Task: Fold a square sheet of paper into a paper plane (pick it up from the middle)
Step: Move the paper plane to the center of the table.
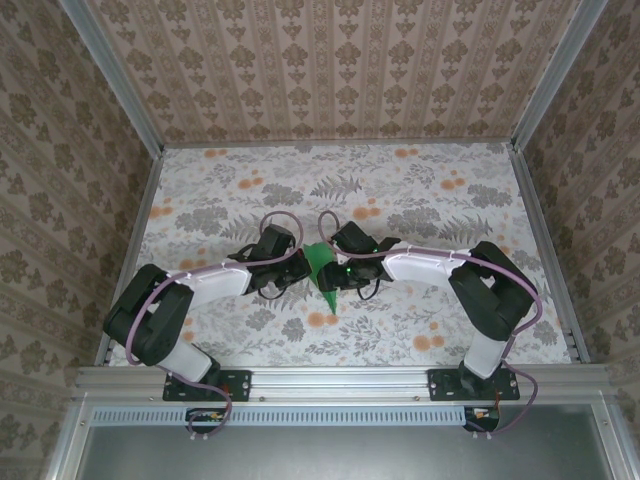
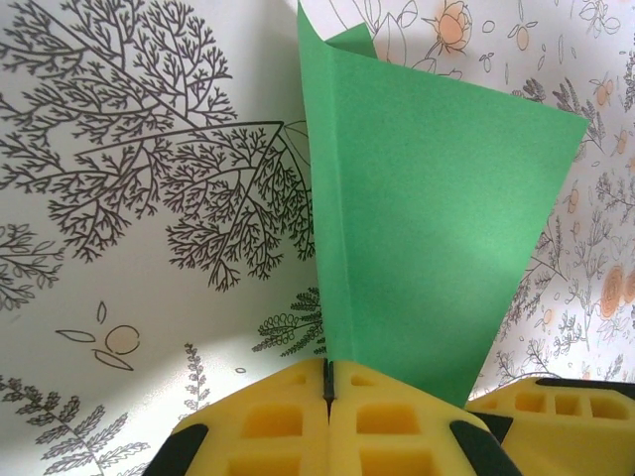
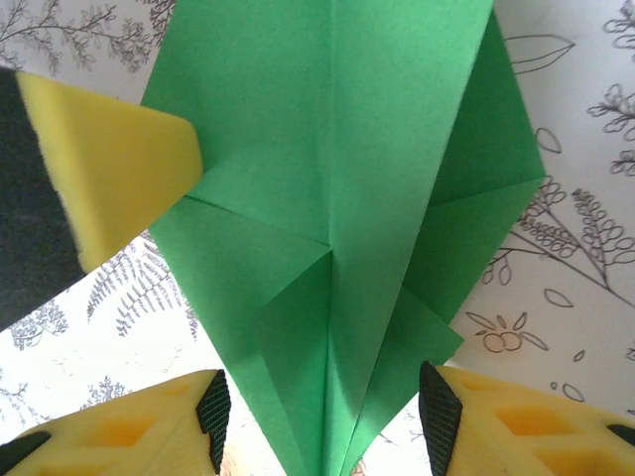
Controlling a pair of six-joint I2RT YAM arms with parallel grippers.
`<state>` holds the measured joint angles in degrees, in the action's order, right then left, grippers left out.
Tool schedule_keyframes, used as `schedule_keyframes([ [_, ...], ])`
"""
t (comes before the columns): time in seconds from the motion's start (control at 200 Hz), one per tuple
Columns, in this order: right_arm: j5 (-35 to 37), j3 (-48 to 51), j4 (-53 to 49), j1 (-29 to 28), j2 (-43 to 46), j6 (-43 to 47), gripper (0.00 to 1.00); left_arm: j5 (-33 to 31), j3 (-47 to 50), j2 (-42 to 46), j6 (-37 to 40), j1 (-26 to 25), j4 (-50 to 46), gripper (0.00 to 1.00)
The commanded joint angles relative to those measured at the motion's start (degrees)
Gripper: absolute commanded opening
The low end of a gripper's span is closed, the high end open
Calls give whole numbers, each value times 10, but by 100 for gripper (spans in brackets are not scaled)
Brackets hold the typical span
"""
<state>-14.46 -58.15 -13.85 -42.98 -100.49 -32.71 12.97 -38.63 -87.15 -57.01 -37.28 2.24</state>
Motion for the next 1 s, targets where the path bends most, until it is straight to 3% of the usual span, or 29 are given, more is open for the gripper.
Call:
schedule_keyframes([
  [0.0, -25, -15, 3, -5, -12, 13, 55, 7, 7, 8, -5, 5, 5, 0],
  [0.195, -11, -25, -2, -9, -24, 15, 50, 7, 7, 8, -5, 5, 5, 0],
  [0.69, 56, 23, -28, -10, 33, -51, 61, 2, 9, 7, -4, 5, -1, 0],
  [0.995, -4, 17, -9, -17, 4, -56, 57, 4, 10, 8, -5, 5, 2, 0],
])
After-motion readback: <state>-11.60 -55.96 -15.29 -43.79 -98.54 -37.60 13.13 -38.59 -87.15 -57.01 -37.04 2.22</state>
